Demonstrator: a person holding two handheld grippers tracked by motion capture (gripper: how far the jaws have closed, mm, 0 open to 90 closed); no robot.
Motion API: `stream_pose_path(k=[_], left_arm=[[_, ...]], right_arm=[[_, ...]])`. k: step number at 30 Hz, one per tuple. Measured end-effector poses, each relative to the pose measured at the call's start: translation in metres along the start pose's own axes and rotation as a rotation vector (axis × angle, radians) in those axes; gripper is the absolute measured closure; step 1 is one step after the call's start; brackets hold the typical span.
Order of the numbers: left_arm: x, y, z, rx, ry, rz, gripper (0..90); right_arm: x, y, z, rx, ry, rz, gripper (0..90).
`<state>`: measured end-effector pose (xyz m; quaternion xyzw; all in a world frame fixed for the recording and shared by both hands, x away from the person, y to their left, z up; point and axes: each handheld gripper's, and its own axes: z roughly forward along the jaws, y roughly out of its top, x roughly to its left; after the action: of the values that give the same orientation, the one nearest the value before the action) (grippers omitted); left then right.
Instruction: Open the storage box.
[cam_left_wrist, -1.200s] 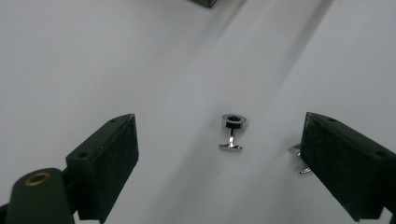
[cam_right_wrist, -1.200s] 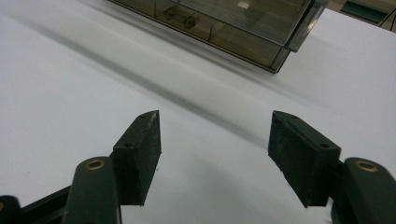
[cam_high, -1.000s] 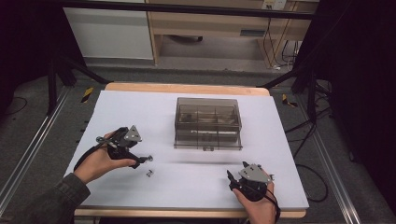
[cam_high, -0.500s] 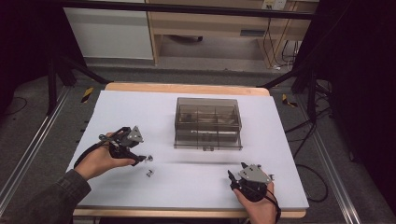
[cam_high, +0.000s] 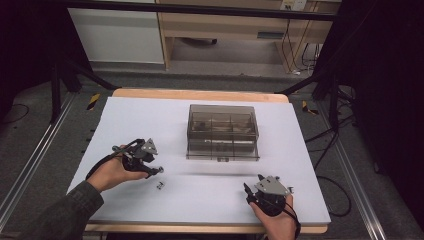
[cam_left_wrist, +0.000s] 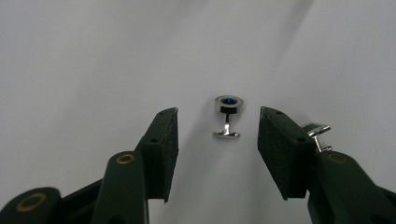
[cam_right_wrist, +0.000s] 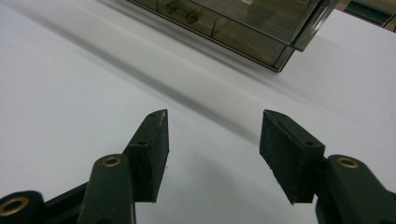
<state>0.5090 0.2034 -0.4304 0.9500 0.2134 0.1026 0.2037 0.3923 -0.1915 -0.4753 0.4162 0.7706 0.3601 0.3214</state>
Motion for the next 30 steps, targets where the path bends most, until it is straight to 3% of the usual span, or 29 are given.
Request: stream_pose_path(k=[10,24,30], left_arm=[[0.002,0.008,0.015,0.041,-0.030,-0.010,58.4],[0.006,0.008,0.025,0.049,-0.064,-0.035,69.8],[0.005,0.008,0.024,0.049,-0.057,-0.029,72.8]], right_arm=[[-0.001,0.000,0.000,0.002,0.009,0.001,42.5],[-0.001,0.000,0.000,0.003,0.012,0.005,42.0],[-0.001,0.000,0.000,0.002,0.012,0.008,41.7]])
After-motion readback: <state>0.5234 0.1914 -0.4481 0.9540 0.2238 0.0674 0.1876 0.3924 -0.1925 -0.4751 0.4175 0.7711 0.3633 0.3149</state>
